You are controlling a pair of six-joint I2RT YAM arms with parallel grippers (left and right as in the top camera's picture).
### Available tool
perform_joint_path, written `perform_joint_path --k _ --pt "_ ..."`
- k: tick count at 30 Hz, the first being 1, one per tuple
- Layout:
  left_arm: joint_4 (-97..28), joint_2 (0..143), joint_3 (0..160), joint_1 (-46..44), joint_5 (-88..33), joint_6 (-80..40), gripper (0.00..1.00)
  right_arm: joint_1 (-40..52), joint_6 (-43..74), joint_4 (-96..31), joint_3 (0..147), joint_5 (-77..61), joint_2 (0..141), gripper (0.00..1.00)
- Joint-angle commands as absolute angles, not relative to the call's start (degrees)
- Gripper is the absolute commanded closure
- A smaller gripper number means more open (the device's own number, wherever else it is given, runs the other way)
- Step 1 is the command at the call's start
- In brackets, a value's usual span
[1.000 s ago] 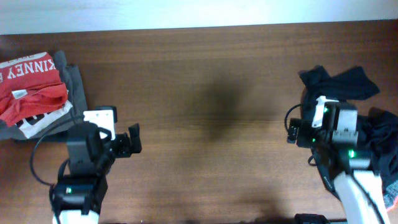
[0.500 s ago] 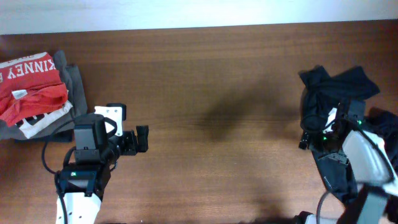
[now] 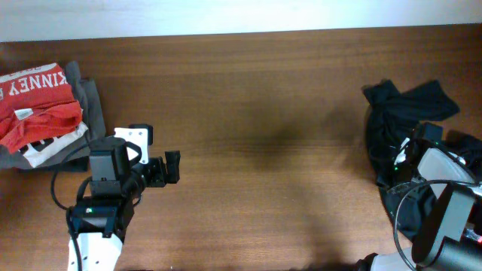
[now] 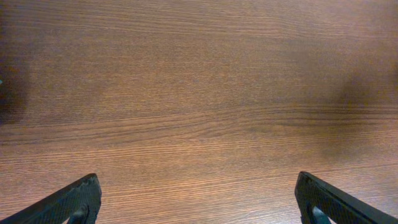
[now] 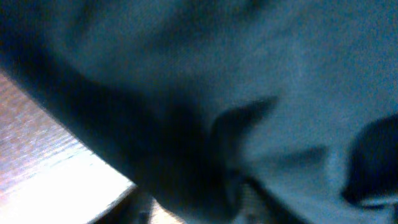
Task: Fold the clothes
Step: 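Reach the right gripper into the crumpled black leggings and grasp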
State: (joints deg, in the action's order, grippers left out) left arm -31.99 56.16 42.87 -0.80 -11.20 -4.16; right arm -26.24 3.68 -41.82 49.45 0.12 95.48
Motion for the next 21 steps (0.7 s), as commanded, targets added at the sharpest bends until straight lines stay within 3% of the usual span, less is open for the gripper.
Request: perform_joint_path --k 1,5,13,21 --pt "-31.59 56.36 44.18 -1.02 -12.25 -4.08 0.01 -26.65 3.92 -41.58 49.78 -0.60 97.14 0.81" --pt "-31.53 56.36 44.18 -1.02 -12.25 -4.08 0.01 -26.63 3.90 -40.97 49.80 -6.63 97.12 0.96" --pt "-29.56 56.36 44.18 -1.02 -11.90 -4.08 0.01 -19.25 0.82 -37.34 49.84 -30.37 97.12 0.96" --pt "-24.01 56.36 44.18 -1.02 -10.09 -4.08 0.01 0.84 15.03 -17.47 53.45 -38.81 97.12 0.96"
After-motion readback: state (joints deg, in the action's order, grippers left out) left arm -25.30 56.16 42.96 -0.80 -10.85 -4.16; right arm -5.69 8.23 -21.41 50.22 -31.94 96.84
